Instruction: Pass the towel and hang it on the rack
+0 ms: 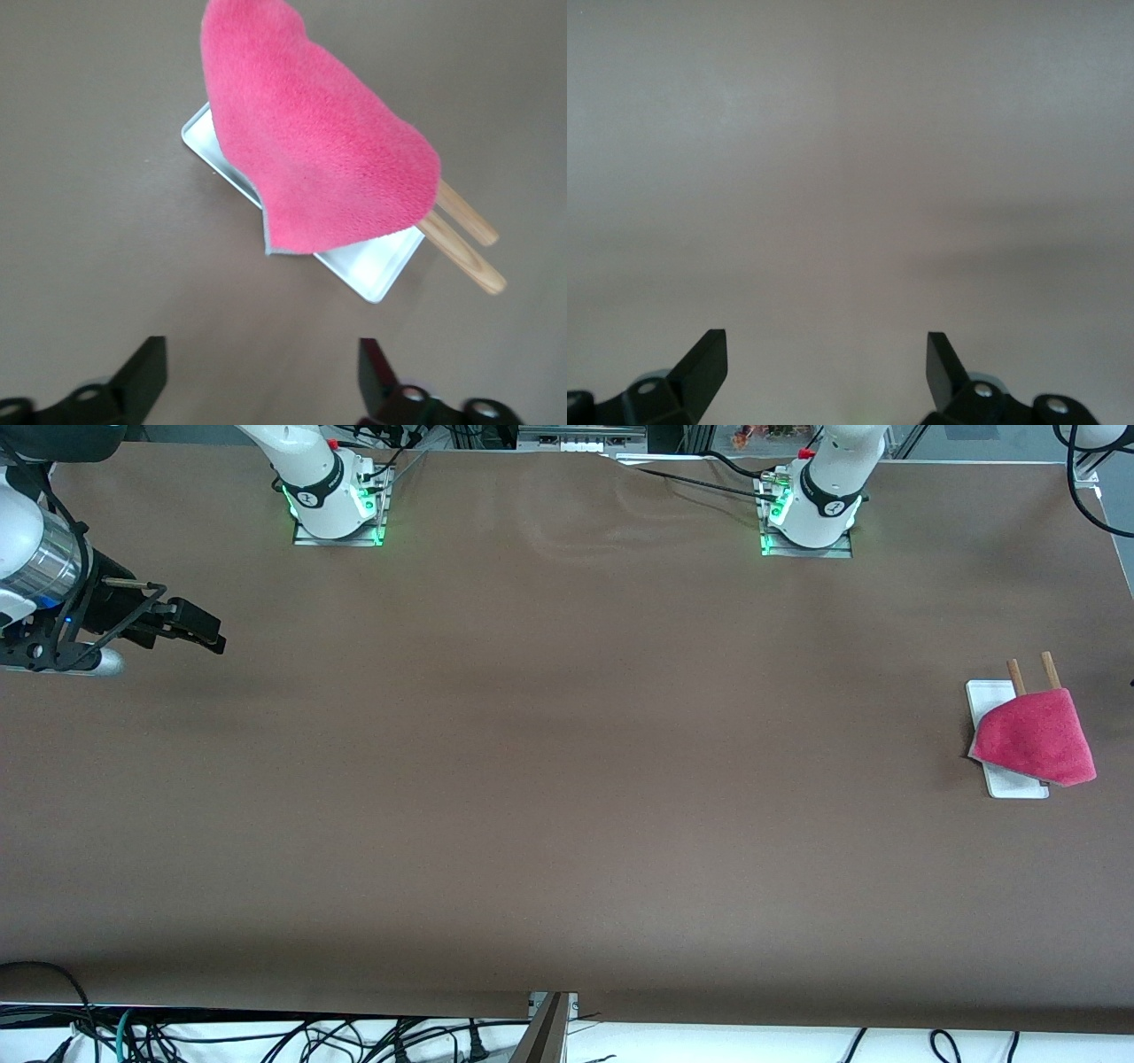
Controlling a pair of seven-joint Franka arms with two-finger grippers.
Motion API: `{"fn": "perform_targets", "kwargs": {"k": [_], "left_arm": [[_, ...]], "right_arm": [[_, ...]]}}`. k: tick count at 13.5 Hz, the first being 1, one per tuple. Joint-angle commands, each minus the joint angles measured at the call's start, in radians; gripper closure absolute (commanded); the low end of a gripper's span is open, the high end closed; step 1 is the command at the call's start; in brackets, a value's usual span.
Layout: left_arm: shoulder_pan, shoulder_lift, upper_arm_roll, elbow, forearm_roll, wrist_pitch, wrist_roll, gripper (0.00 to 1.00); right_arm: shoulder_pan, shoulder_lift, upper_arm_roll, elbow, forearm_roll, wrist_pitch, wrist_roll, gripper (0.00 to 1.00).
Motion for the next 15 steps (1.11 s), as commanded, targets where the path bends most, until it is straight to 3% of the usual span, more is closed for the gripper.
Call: {"fn": "perform_targets", "kwargs": {"k": [1, 4, 9, 13, 15], "left_arm": [[-0.081, -0.136, -0.002, -0.018, 0.121, -0.061, -0.104, 0.00], [-0.179, -0.226, -0.008, -0.018, 0.152, -0.242, -0.370, 0.00], [-0.433, -0.351, -0.014, -0.018, 0.187, -0.407, -0.814, 0.00], [-0.601, -0.420, -0.019, -0.057, 0.187, -0.411, -1.126, 0.00], [-0.645, -0.511, -0.043, -0.185, 0.171, -0.346, -1.380, 0.00]], "right_arm": [[0.012, -0.028, -0.008, -0.041, -0.040, 0.032, -0.018, 0.01], [0.012, -0.014, -0.008, -0.043, -0.059, 0.061, -0.077, 0.01], [0.015, -0.002, -0.008, -0.003, -0.059, 0.048, -0.083, 0.01], [0.022, 0.035, -0.010, 0.034, -0.071, 0.056, -0.074, 0.01], [0.029, 0.047, -0.008, 0.052, -0.063, 0.058, -0.072, 0.01]]}}
